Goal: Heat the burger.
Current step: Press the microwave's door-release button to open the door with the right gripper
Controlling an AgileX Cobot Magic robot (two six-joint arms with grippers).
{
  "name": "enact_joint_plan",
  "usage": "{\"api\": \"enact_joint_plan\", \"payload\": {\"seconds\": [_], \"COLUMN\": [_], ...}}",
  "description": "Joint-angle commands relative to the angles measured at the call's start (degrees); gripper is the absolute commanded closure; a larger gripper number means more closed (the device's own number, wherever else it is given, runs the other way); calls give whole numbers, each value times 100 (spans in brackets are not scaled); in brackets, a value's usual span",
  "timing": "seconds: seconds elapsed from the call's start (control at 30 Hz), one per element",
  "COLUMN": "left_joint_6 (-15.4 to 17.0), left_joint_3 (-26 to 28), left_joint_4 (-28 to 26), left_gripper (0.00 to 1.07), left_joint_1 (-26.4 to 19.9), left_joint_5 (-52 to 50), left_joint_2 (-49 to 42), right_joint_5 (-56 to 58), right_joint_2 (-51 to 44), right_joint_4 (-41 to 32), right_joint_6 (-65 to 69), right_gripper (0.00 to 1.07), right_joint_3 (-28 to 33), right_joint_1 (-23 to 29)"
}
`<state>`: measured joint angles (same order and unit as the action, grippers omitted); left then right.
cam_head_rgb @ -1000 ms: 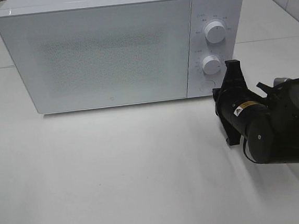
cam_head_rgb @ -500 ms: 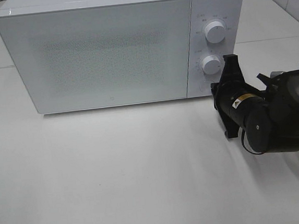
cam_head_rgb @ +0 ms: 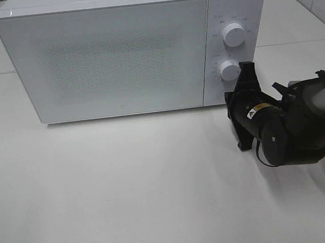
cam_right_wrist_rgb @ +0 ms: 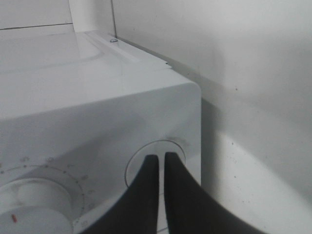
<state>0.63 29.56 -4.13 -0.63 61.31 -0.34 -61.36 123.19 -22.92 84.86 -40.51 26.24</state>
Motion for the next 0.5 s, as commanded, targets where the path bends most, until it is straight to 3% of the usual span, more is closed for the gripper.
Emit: {"api": "enact_joint_plan", "payload": {"seconds": [0.03, 0.5], "left_joint_6": [11, 11], "left_joint_3": [0, 0], "left_joint_4": [-17, -17], "left_gripper": [9, 9], "left_joint_1": [34, 34], "left_joint_5": [0, 0], "left_joint_2": [-46, -46], "right_joint_5": [40, 46], "right_joint_2": [0, 0], "right_joint_4": [74, -74], "right_joint_6": [17, -338], "right_gripper": [107, 107], "right_joint_3": [-92, -350], "right_joint_1": [-29, -120]}}
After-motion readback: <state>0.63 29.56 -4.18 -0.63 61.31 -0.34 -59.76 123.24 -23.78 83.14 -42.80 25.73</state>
